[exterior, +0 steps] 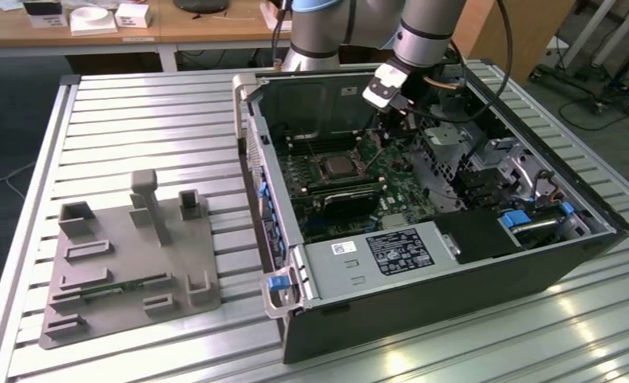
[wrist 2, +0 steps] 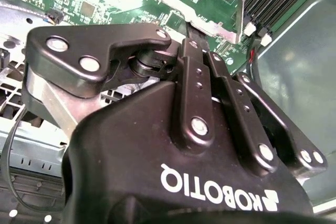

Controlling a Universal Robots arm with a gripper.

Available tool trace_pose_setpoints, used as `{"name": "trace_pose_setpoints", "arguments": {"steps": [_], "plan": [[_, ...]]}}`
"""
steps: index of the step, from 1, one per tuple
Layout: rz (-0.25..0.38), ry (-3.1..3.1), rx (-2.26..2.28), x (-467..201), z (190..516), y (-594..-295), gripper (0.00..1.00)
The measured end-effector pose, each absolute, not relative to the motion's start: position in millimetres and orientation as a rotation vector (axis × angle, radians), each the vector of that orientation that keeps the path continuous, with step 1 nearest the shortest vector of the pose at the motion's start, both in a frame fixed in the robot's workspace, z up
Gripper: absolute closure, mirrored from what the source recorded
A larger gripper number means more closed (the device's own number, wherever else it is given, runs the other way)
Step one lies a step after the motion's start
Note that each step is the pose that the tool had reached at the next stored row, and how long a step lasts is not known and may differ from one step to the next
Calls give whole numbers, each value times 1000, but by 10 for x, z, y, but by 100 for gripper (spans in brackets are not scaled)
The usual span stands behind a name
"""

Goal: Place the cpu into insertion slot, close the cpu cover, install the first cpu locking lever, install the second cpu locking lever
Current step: 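Close the cpu cover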

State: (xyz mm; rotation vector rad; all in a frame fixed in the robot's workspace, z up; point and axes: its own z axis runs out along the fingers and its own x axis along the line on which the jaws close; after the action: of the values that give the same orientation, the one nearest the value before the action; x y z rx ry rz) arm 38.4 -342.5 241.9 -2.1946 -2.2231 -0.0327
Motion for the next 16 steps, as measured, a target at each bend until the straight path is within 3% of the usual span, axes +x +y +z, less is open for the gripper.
{"name": "trace_pose_setpoints", "arguments": {"steps": [16], "plan": [[-35, -2222, -2193, 154, 2419, -3425, 90]]}}
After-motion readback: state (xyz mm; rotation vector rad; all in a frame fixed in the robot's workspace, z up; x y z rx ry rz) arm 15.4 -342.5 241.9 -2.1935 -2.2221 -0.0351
